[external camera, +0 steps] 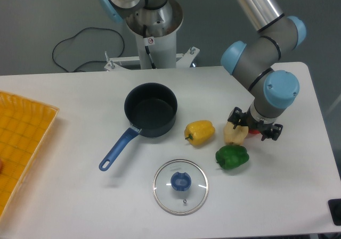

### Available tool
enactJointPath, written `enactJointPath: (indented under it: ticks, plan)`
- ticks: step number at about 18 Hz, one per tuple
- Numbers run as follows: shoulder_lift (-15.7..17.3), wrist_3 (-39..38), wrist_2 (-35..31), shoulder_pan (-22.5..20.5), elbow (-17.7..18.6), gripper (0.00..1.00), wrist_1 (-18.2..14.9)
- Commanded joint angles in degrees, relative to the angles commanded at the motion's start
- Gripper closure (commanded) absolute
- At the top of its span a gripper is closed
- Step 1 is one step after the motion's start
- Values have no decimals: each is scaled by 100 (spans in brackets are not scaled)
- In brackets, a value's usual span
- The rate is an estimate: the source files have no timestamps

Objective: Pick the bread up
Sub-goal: 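Lower the gripper onto the bread roll and close on it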

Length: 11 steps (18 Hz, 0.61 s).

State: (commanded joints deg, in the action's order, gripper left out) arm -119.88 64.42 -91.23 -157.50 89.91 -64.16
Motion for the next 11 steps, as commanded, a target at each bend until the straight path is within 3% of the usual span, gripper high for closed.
enactJointPath:
  ticks: [11]
  plan:
    - [-26, -18, -18, 35, 18, 60, 27]
